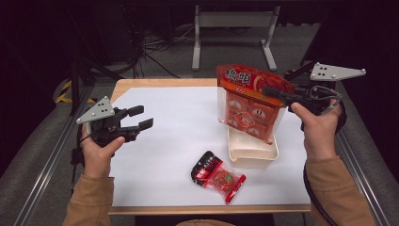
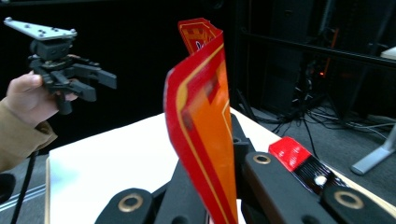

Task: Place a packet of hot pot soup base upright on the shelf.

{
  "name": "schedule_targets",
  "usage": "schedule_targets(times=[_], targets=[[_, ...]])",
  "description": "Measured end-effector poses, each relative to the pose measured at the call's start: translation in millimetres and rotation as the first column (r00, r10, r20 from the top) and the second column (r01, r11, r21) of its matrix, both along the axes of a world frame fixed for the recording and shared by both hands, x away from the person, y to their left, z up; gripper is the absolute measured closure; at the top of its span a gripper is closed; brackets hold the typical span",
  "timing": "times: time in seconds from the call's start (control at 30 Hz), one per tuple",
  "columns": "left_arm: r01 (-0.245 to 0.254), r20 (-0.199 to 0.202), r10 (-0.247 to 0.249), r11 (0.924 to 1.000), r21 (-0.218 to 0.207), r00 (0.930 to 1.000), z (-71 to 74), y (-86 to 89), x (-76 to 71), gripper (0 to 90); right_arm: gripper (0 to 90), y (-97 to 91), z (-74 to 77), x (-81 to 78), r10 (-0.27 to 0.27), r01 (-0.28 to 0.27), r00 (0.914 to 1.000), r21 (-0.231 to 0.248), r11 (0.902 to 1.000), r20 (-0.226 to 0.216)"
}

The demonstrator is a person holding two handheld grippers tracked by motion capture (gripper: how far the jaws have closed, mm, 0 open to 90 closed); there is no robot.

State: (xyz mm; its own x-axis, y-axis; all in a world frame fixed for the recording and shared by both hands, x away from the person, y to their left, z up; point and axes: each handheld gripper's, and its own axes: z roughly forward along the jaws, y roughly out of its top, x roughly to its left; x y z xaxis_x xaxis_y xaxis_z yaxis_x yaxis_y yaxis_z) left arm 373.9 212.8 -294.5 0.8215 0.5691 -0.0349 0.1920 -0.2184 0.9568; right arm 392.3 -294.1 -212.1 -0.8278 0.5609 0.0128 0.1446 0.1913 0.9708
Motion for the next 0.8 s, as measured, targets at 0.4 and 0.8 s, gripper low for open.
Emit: schedule_targets(times=[0.4, 0.8], targets=[[0.003, 0.000, -0.003, 1.0000, 0.002, 1.0000, -0.8, 0.2, 0.8, 42.0, 89.6, -8.3, -14.0, 1.2, -0.109, 0.110, 0.9933, 0.036, 0.9932, -0.037], [0.001, -0.005, -0.001, 1.0000, 0.002, 1.0000, -1.8, -0.2, 1.2, 41.9, 89.6, -13.5, -31.3, 2.6, -0.172, 0.176, 0.9832, 0.057, 0.9827, -0.060]])
